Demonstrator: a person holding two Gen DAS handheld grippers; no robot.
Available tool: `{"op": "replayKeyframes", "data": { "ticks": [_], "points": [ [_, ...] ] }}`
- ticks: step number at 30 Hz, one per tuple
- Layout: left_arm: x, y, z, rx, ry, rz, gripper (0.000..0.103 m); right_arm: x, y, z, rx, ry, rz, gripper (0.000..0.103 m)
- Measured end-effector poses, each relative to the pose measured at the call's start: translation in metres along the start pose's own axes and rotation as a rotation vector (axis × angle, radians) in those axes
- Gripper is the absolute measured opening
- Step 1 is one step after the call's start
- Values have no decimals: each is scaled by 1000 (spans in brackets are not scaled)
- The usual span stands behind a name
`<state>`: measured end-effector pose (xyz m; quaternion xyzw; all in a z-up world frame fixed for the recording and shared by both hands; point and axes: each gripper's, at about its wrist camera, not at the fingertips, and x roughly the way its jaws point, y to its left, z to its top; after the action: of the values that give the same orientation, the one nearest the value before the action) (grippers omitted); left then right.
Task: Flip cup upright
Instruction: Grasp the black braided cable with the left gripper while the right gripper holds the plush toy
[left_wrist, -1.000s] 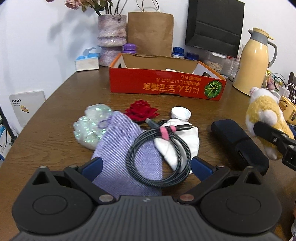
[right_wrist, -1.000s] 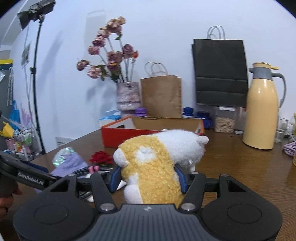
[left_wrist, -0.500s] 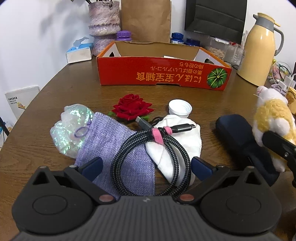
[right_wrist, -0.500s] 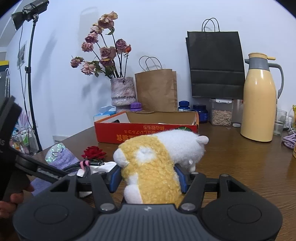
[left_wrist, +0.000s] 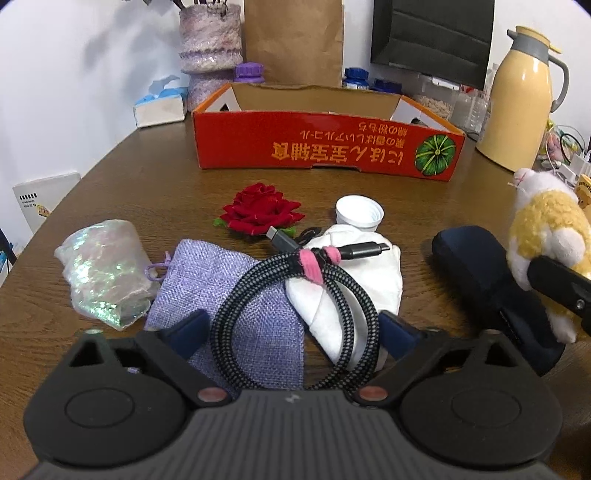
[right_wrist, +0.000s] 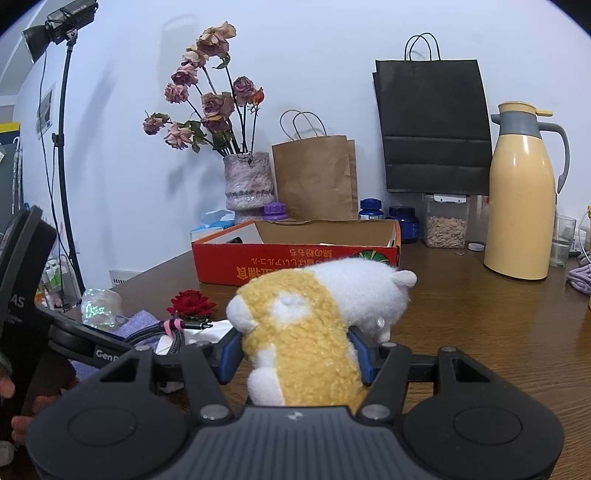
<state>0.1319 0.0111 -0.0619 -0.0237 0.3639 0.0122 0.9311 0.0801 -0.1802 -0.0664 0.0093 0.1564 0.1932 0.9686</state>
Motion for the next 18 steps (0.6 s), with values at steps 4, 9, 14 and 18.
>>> {"op": "replayKeyframes", "data": {
  "ticks": [4, 9, 14, 18],
  "points": [
    [-6, 0, -2, -5, -14, -3, 90, 1, 0, -1, 1, 2, -1, 58],
    [-15, 1, 0, -1, -52, -3, 90, 1, 0, -1, -3, 4, -5, 58],
    [-26, 3, 5, 2, -87, -9, 89, 2, 2, -1, -11, 11, -15, 58],
    [-30, 5, 8, -4, -109, -13, 89, 2, 6, 0, -25, 13, -21, 58]
  ]
}}
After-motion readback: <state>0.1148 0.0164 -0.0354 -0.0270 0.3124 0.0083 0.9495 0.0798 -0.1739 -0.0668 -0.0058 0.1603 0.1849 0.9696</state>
